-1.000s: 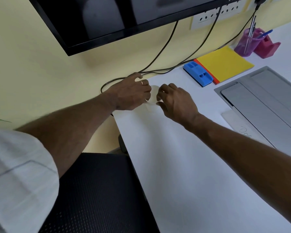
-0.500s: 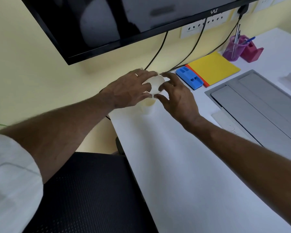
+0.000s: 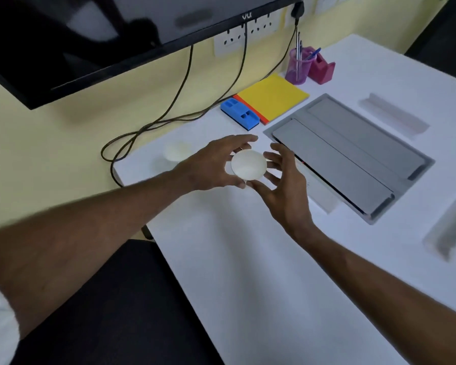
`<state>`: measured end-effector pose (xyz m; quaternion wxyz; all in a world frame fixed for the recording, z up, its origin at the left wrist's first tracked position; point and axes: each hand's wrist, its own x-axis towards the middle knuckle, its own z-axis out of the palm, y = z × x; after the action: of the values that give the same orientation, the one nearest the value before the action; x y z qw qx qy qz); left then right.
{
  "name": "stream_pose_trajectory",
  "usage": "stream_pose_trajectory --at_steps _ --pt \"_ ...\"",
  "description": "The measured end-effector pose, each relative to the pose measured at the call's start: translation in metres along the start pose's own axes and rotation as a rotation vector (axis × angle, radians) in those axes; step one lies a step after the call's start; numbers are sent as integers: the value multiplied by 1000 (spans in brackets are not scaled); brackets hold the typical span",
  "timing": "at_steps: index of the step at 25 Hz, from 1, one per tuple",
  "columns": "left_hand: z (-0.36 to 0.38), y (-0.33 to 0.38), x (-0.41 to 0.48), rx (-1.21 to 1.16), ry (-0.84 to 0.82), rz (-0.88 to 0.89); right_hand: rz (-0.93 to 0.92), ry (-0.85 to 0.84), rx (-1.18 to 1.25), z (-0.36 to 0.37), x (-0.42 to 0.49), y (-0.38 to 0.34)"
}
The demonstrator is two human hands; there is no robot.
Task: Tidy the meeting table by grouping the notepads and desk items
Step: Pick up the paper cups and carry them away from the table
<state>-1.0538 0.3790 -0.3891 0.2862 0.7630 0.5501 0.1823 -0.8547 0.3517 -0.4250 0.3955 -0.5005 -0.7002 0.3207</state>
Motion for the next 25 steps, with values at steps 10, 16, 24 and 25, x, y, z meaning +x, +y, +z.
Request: stream_pose_trajectory --at_steps 10,16,24,25 --pt "76 4 -4 27 -115 -14 175 53 132 -9 -59 50" --pt "94 -9 -12 36 -120 23 221 51 145 0 -71 60" --pt "76 -25 -25 74 -163 45 216 24 174 16 -79 49" --pt "73 -25 -28 67 -174 38 220 21 182 19 -81 47"
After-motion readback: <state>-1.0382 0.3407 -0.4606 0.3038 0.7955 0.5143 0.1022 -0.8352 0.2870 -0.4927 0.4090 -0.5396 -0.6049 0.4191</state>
